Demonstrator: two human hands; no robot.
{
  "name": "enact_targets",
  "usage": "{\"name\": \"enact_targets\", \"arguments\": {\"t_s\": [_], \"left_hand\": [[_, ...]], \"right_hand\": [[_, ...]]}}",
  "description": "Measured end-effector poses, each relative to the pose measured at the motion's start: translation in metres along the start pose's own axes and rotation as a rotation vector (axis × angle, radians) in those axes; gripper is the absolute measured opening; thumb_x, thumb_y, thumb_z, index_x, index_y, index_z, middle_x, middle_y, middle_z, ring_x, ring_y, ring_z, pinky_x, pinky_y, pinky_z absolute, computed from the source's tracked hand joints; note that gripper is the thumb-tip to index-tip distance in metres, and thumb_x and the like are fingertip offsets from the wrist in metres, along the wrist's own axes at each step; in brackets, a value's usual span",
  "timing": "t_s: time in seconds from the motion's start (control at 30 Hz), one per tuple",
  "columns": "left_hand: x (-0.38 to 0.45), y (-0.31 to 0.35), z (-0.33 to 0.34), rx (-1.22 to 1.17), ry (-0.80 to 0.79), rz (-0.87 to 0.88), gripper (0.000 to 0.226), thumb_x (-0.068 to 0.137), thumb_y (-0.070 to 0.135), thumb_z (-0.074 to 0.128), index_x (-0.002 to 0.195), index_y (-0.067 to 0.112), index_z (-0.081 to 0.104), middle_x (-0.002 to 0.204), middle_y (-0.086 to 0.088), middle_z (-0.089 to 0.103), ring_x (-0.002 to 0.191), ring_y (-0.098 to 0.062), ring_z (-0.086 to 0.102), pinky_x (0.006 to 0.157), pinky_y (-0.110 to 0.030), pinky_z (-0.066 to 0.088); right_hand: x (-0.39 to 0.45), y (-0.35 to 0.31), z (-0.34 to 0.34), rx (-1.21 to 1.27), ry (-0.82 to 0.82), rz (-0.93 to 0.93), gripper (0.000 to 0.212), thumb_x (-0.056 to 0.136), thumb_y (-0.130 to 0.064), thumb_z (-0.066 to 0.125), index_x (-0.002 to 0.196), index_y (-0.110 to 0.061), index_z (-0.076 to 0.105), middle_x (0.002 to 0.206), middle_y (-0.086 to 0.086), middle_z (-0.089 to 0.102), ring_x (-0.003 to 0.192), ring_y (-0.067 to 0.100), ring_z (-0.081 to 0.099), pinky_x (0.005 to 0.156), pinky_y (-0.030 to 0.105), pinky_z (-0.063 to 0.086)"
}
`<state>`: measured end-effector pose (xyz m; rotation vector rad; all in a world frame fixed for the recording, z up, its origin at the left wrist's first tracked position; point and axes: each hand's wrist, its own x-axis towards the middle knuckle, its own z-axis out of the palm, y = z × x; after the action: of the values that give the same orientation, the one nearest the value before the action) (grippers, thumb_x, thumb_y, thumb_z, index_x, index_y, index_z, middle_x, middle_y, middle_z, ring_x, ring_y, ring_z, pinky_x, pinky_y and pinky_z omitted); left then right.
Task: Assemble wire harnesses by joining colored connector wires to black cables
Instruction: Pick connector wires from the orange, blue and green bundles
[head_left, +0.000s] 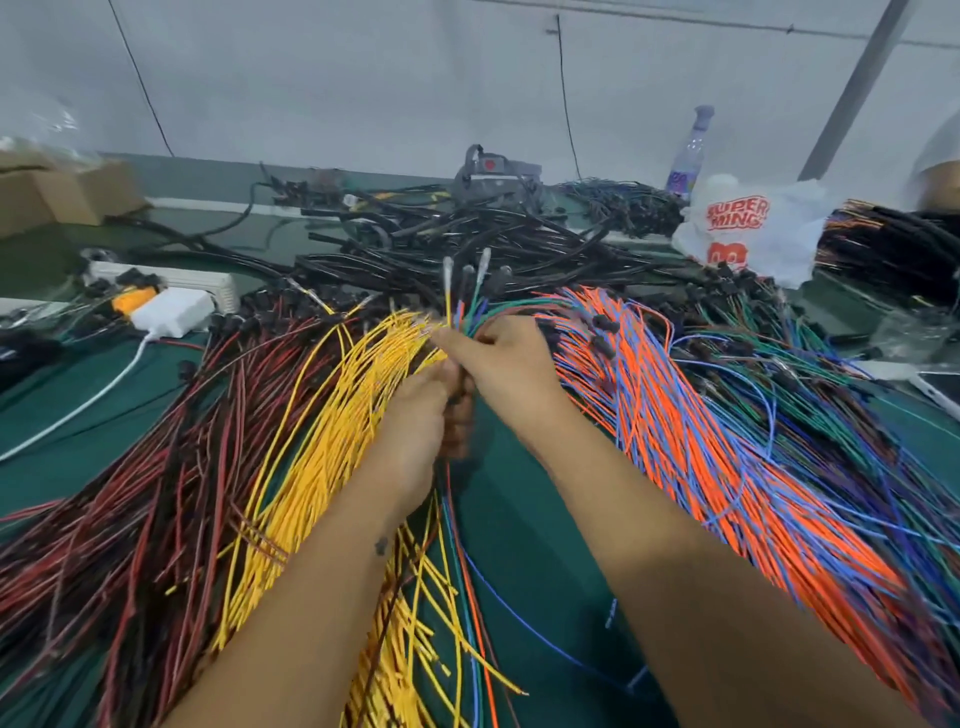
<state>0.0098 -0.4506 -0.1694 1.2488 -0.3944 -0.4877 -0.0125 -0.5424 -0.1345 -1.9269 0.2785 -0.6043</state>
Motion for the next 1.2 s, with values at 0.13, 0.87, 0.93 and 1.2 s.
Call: {"name": "enact_targets", "arguments": {"t_s": [0.13,0.87,0.93,1.2], "left_hand": [[0.004,-0.011,0.004,0.382,0.043,0.049,0.039,0.104,0.024,0.033,0.067,0.019,0.044,0.041,0.011,0.034,0.040,-0.008,0.027,0.046,-0.024,0.021],[-0.010,0.050,0.008,0.718,-0.414,-0.130,0.030,0.103,0.021,0.034,0.084,0.016,0.057,0.056,0.007,0.028,0.040,-0.005,0.024,0.040,-0.014,0.022],[-0.009,0.052,0.002,0.818,-0.441,-0.122,0.029,0.104,0.023,0.035,0.085,0.016,0.056,0.057,0.008,0.029,0.042,-0.005,0.025,0.042,-0.015,0.025],[-0.014,0.058,-0.007,0.809,-0.613,-0.247,0.026,0.104,0.024,0.037,0.089,0.014,0.056,0.060,0.006,0.038,0.048,-0.008,0.039,0.047,-0.020,0.038]], "right_hand": [[-0.001,0.011,-0.014,-0.098,-0.049,0.001,0.044,0.090,-0.013,0.064,0.049,-0.011,0.049,0.038,-0.004,0.047,0.033,0.004,0.039,0.041,0.016,0.029],[0.021,0.034,-0.137,0.172,0.376,0.208,0.043,0.097,-0.014,0.056,0.062,-0.017,0.032,0.054,0.005,0.029,0.037,0.011,0.025,0.039,0.025,0.021],[0.022,0.042,-0.146,0.171,0.400,0.225,0.041,0.097,-0.014,0.057,0.064,-0.016,0.033,0.055,0.006,0.031,0.032,0.009,0.026,0.035,0.018,0.022],[0.038,0.065,-0.162,0.083,0.583,0.265,0.046,0.093,-0.020,0.061,0.063,-0.019,0.026,0.064,0.009,0.029,0.064,0.023,0.029,0.063,0.037,0.030]]}}
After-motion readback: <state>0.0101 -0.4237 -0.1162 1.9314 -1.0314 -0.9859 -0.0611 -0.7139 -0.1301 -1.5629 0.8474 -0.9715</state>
